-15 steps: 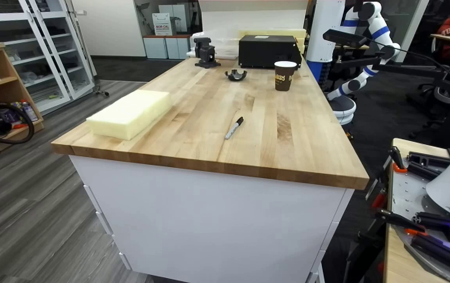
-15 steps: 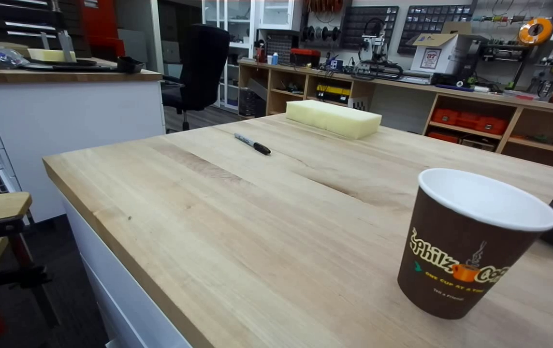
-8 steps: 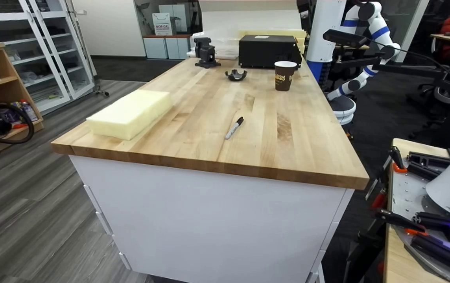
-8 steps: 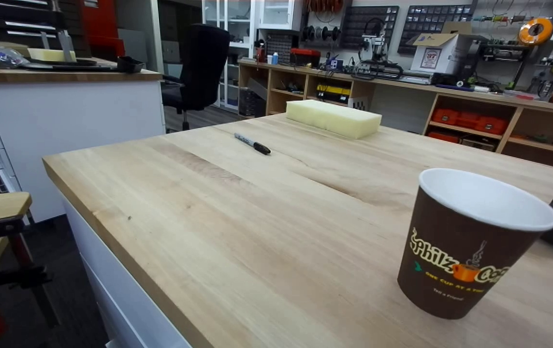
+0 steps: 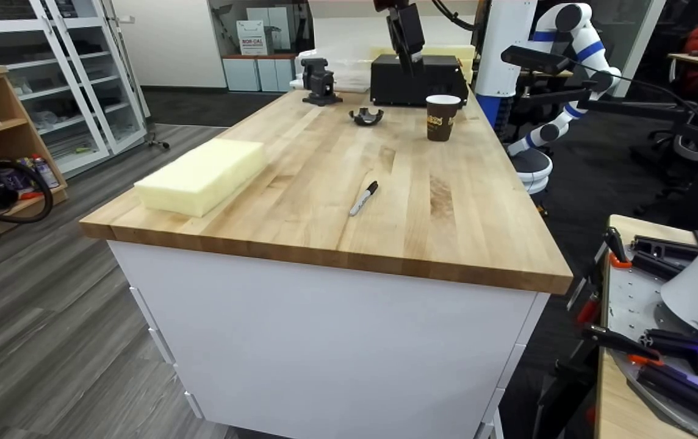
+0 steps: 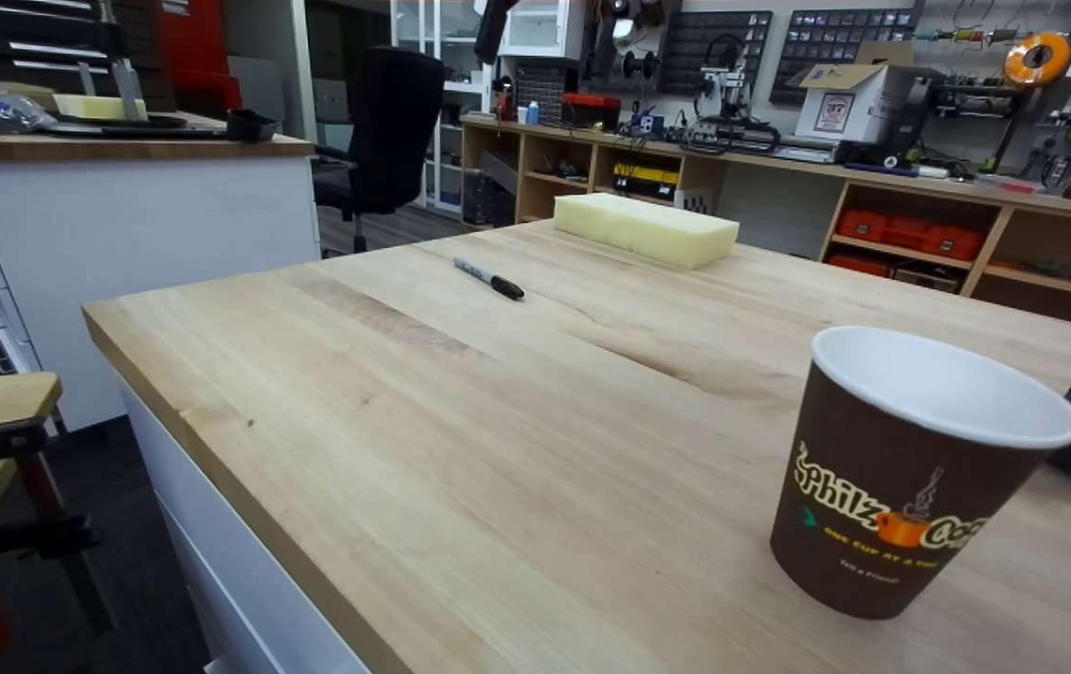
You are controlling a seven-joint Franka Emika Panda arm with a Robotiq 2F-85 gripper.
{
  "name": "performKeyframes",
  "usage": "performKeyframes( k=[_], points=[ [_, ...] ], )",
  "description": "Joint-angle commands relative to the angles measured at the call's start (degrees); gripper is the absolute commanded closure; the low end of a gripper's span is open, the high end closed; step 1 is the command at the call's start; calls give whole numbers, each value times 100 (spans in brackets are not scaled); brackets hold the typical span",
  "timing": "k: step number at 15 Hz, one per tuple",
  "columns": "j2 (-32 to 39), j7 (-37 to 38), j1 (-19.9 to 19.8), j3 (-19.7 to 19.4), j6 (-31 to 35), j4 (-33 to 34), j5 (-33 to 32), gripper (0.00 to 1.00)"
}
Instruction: Put the black pen in the black cup
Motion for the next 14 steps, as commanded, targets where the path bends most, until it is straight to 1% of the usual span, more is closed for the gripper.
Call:
performKeyframes(
  k=[1, 4, 7, 8, 9, 10, 12, 14],
  points=[
    [-46, -766, 7, 215, 485, 70, -99, 0],
    [-175, -1493, -39, 337, 1120, -188, 106, 0],
    [-268, -2327, -117, 402, 1728, -515, 549, 0],
    [-245, -2674, -141, 415, 1768, -578, 735, 0],
    [-202, -2839, -142, 377, 1519, -584, 794, 0],
    [-20, -2414, -7, 316, 1469, -259, 591, 0],
    [-19, -2650, -37, 313, 1462, -377, 674, 0],
    [-20, -2701, -47, 311, 1463, -399, 689, 0]
  ],
)
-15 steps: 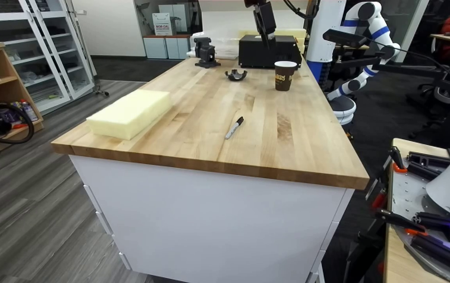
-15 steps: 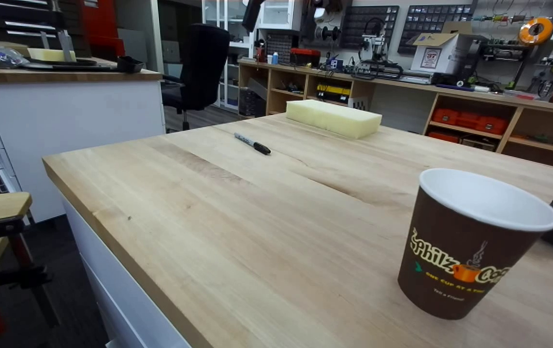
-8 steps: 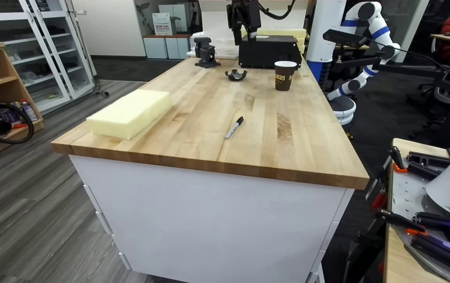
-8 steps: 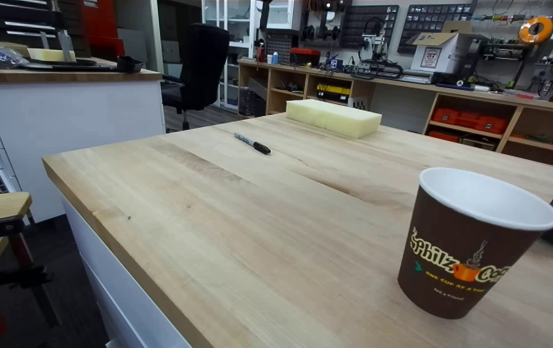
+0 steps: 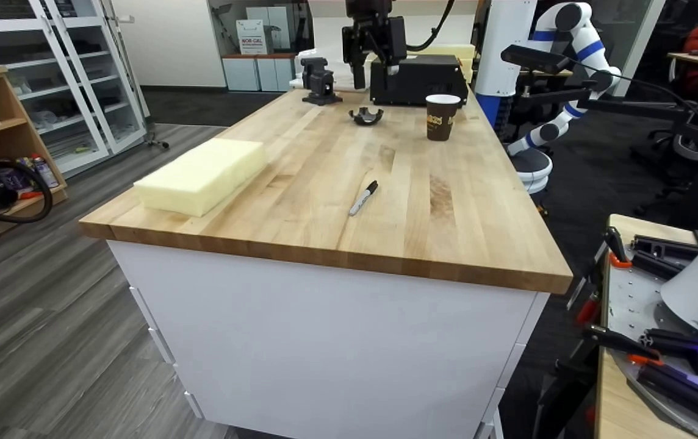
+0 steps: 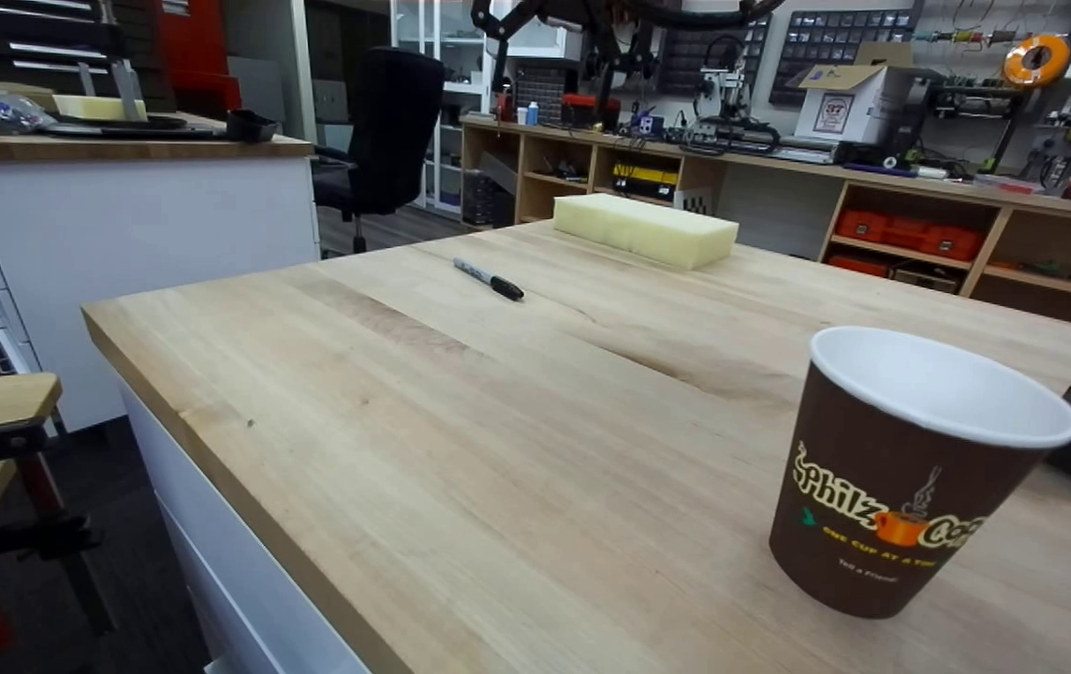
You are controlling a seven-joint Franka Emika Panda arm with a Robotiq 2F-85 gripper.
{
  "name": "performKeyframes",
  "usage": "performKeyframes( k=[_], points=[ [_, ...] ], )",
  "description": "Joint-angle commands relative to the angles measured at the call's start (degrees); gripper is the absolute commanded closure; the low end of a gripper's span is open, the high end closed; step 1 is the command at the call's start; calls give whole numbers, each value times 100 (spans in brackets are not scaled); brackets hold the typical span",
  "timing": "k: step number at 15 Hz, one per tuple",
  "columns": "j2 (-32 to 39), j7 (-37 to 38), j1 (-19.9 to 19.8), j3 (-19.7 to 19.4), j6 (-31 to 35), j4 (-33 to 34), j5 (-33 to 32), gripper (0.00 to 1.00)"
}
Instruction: Put the black pen in the black cup
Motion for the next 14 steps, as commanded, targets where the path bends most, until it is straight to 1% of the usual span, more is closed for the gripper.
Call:
performKeyframes(
  k=[1, 3, 6, 10, 14],
  points=[
    [3, -9, 16, -15, -20, 18, 9, 0],
    [146, -411, 34, 68, -2, 81, 61, 0],
    [343, -833, 123, 168, -38, 128, -29, 0],
    [526, -919, 321, 221, -120, 99, -428, 0],
    [528, -798, 477, 240, 87, -158, -839, 0]
  ],
)
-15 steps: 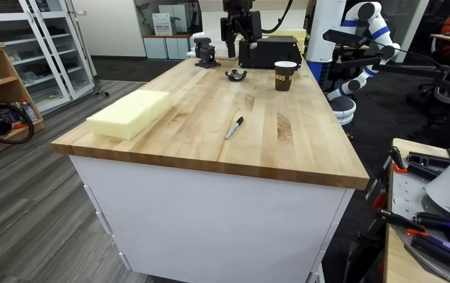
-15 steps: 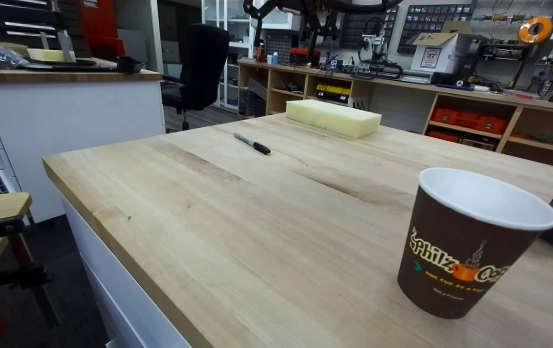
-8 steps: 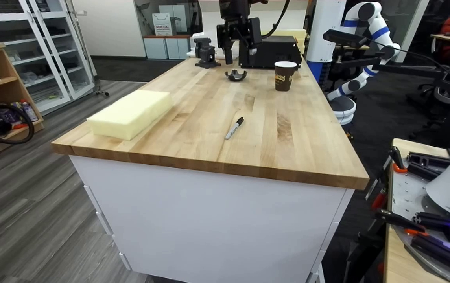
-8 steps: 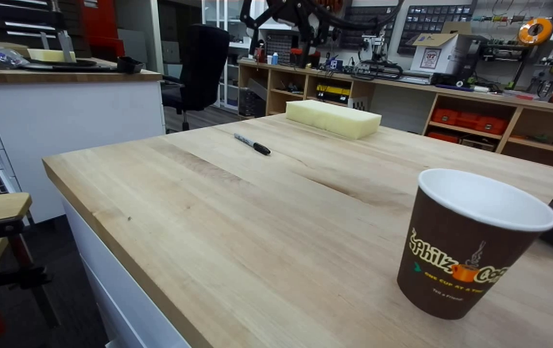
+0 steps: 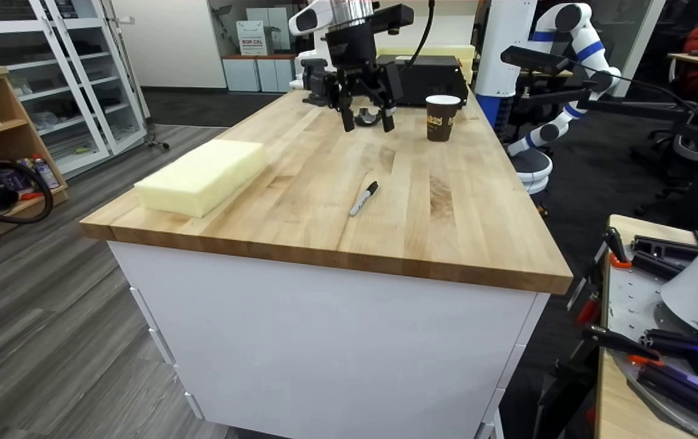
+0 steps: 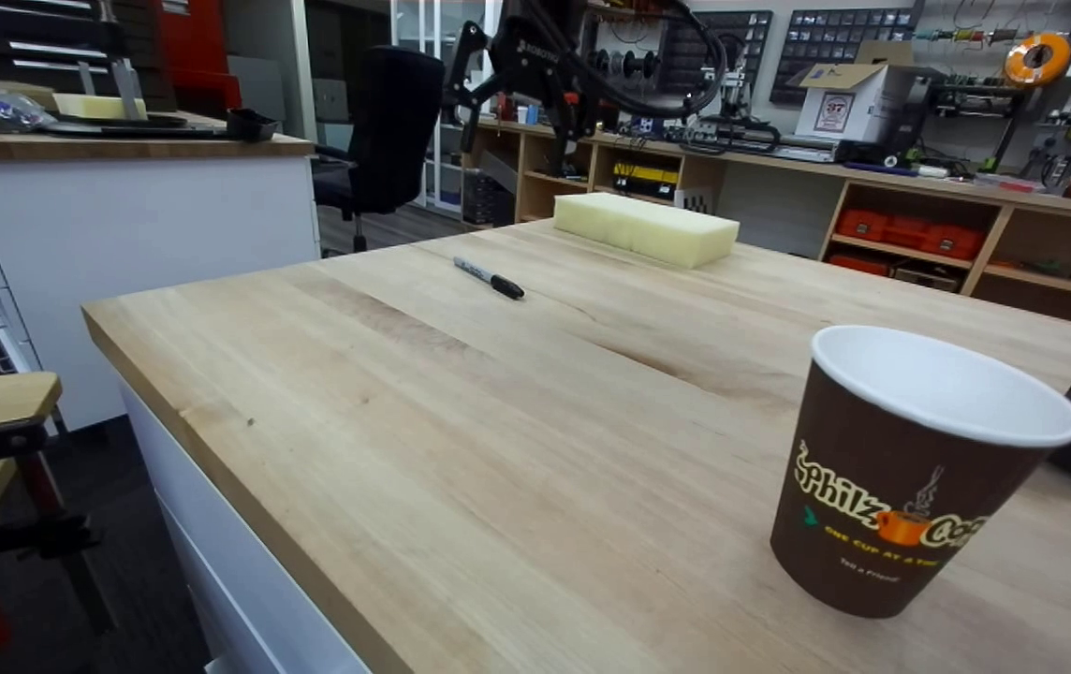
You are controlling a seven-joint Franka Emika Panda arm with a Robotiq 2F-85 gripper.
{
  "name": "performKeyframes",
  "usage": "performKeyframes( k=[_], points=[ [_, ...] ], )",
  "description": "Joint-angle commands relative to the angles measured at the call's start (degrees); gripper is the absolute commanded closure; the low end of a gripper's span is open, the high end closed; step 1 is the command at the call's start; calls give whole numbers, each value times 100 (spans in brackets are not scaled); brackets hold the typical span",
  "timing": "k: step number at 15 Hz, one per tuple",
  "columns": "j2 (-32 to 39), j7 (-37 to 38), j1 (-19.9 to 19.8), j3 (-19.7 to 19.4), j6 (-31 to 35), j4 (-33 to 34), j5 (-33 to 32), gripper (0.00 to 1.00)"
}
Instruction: Put the black pen in the black cup
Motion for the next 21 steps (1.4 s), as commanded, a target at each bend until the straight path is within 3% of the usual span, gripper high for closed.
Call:
performKeyframes(
  k=[1, 4, 12, 20, 21],
  points=[
    [-74, 67, 111, 3, 192, -252, -364, 0],
    [-176, 126, 136, 9, 488, -552, -523, 0],
    [-178, 89, -9, -49, 2087, -1516, -532, 0],
    [4, 25, -186, -183, 2735, -1966, -582, 0],
    [5, 1, -191, -192, 2737, -1960, -597, 25]
  ],
)
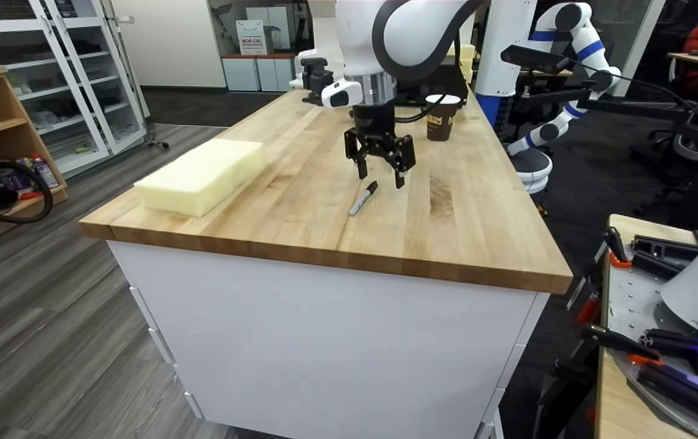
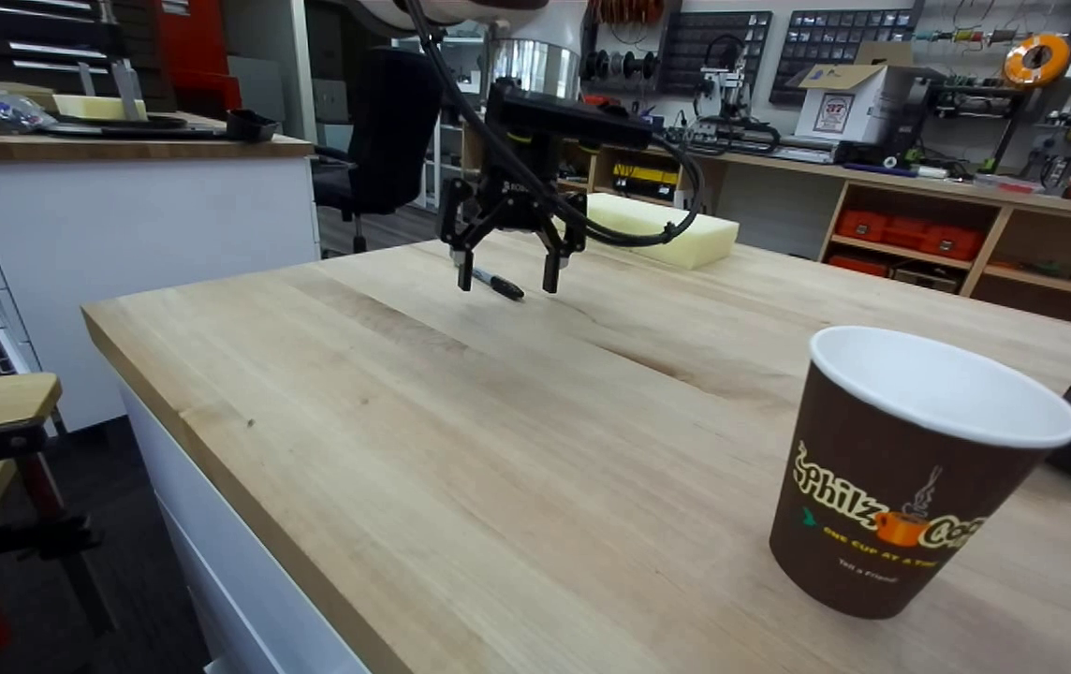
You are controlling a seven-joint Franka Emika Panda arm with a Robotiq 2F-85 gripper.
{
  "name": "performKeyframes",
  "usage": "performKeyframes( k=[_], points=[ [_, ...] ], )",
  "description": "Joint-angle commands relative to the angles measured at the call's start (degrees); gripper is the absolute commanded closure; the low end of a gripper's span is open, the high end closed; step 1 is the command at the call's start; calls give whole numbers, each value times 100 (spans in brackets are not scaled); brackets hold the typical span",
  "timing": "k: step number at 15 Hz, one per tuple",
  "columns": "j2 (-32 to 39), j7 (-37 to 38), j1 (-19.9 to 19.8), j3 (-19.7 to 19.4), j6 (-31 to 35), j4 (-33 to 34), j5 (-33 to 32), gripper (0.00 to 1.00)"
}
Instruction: Put the black pen in the black cup
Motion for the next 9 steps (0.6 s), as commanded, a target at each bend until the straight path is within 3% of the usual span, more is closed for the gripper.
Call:
performKeyframes(
  k=[1, 7, 9],
  points=[
    [-48, -12, -63, -12, 229, -123, -123, 26],
    [-62, -106, -81, 28, 267, -41, -87, 67],
    [-55, -128, -84, 36, 303, -20, -81, 74]
  ],
)
